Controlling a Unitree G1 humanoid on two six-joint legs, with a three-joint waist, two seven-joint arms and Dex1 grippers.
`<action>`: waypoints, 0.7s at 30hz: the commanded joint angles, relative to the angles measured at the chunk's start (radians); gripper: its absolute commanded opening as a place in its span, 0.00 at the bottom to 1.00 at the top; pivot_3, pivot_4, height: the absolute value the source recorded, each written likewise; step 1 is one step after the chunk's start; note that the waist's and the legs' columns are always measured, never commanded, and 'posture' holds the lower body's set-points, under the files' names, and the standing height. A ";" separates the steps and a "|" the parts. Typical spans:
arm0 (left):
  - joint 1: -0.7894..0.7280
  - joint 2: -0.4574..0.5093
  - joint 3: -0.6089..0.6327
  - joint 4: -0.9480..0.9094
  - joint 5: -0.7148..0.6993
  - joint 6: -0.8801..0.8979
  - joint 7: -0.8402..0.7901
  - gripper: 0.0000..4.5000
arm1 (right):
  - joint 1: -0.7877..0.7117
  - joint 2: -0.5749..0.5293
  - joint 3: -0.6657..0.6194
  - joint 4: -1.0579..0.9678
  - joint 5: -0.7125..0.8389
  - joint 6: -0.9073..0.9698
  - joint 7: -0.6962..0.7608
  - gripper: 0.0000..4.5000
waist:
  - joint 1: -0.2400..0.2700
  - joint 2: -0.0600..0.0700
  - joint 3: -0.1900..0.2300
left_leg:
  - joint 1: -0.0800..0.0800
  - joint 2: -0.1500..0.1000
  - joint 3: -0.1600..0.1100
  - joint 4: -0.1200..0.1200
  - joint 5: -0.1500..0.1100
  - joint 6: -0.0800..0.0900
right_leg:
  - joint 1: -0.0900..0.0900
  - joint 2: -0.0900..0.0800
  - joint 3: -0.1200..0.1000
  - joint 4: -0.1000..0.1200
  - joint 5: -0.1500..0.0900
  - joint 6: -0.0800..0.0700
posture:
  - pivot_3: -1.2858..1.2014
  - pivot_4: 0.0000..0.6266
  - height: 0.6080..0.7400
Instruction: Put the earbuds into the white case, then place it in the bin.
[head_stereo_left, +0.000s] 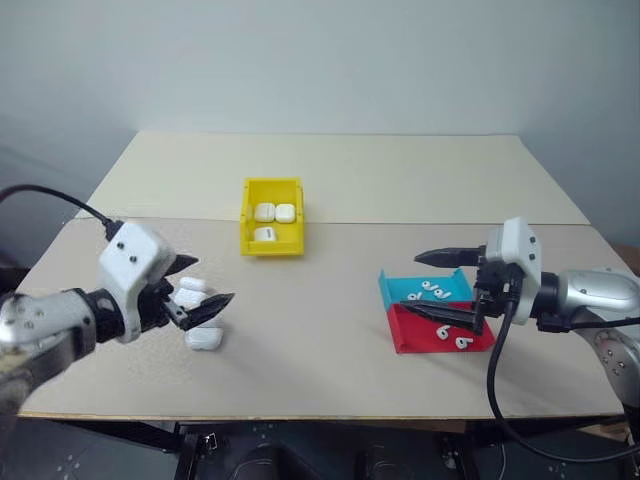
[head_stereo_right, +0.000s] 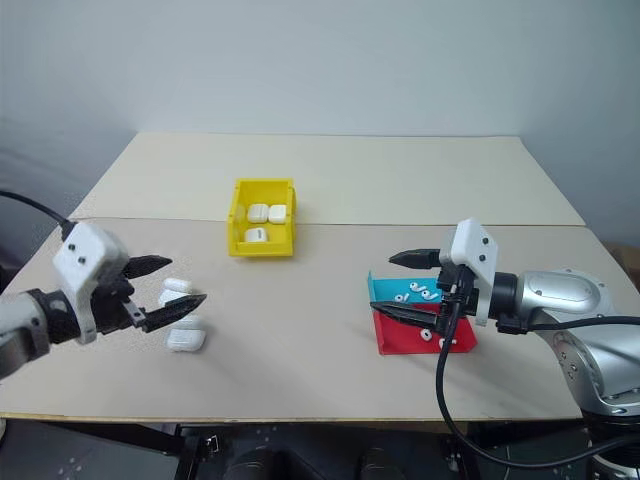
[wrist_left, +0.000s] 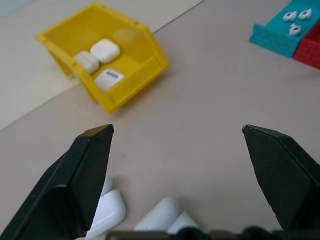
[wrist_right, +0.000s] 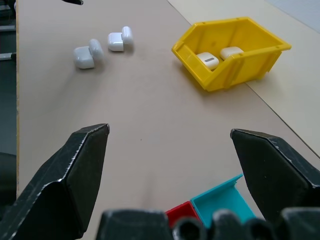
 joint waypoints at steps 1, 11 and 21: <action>-0.118 0.028 0.006 0.079 -0.147 0.200 0.091 1.00 | -0.027 0.006 -0.004 -0.009 0.017 -0.001 -0.003 1.00 | 0.000 0.000 0.000 | 0.000 0.000 -0.001 0.000 0.000 0.000 | 0.000 0.000 0.000 0.000 0.000 0.000 | 0.52 0.24 1.00; -0.334 0.109 -0.118 0.267 -0.291 0.447 0.238 1.00 | -0.035 0.018 0.018 0.000 0.014 -0.004 0.002 1.00 | -0.001 -0.001 0.001 | 0.000 0.000 0.001 0.000 0.000 0.000 | 0.000 0.000 0.000 0.001 0.000 0.000 | 0.52 0.24 1.00; -0.516 0.168 -0.338 0.392 -0.532 0.447 0.552 1.00 | -0.022 0.016 0.014 -0.010 0.022 0.006 -0.006 1.00 | 0.000 -0.003 0.002 | 0.000 -0.001 0.000 0.000 0.000 0.000 | 0.000 0.000 0.000 0.001 0.000 0.000 | 0.52 0.24 1.00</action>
